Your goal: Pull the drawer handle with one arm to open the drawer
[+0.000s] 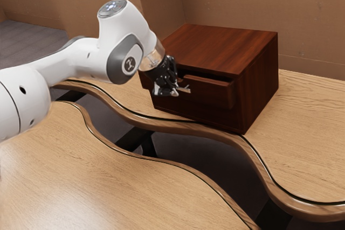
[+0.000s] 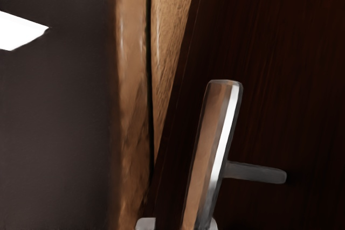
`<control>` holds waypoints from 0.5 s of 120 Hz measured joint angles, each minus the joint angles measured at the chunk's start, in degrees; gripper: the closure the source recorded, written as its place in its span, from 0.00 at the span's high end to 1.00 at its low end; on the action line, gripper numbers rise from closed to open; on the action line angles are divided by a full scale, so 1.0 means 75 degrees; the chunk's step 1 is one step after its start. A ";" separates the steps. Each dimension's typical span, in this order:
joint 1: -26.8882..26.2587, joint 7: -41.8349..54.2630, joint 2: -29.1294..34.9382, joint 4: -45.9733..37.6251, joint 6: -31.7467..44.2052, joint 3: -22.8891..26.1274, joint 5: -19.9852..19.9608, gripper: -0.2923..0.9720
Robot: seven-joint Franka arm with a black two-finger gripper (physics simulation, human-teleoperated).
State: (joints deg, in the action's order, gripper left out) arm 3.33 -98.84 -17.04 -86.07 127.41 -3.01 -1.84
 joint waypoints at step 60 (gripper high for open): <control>0.0057 0.0022 0.2960 -0.3544 -0.0040 0.0017 -0.0235 0.15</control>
State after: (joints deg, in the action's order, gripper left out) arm 3.75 -98.68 5.16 -112.65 127.11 -2.89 -3.61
